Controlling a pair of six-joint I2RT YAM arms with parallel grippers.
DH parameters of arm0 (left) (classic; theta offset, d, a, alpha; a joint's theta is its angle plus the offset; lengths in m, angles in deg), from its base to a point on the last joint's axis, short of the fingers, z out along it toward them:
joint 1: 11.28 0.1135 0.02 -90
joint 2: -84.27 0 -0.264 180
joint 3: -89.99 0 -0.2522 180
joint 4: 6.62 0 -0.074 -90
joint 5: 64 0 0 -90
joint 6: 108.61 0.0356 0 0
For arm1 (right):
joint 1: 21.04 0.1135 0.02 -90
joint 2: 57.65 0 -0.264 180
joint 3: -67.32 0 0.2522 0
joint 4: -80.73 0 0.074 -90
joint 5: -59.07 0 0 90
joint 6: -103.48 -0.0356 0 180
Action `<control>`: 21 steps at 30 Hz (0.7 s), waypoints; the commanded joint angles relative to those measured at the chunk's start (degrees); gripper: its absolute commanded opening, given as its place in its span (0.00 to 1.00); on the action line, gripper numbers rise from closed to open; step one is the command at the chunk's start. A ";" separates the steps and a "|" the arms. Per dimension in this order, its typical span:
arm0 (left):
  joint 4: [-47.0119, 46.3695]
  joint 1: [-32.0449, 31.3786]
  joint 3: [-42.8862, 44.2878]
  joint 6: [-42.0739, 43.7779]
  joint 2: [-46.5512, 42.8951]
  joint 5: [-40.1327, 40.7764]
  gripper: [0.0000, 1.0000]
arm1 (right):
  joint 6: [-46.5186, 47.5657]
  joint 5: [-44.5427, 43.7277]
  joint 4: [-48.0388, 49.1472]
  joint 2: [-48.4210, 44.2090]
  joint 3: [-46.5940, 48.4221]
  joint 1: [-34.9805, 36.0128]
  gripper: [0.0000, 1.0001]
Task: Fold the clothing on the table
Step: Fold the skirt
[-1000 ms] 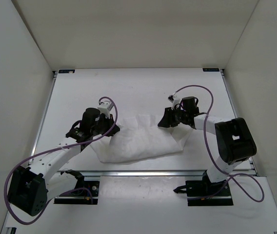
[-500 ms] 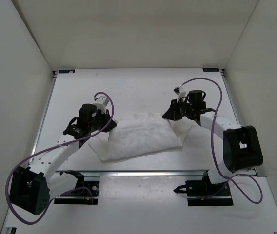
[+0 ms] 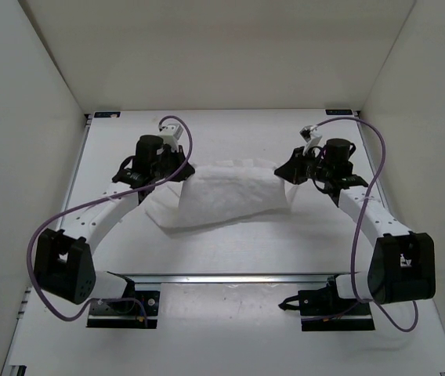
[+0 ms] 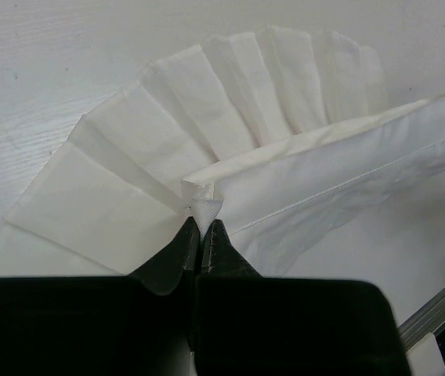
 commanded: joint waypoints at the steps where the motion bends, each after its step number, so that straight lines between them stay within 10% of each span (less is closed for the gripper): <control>1: 2.99 0.65 3.87 2.56 0.86 2.90 0.00 | 1.36 -3.27 1.06 -3.18 0.34 -1.96 0.00; 16: 17.49 -4.89 -13.44 -3.32 -30.14 2.82 0.00 | -7.60 -10.73 -14.57 -35.78 -16.97 8.94 0.00; 21: 16.54 1.52 -15.55 -2.89 -27.36 0.97 0.00 | -6.03 -4.97 -12.57 -31.06 -17.85 3.16 0.00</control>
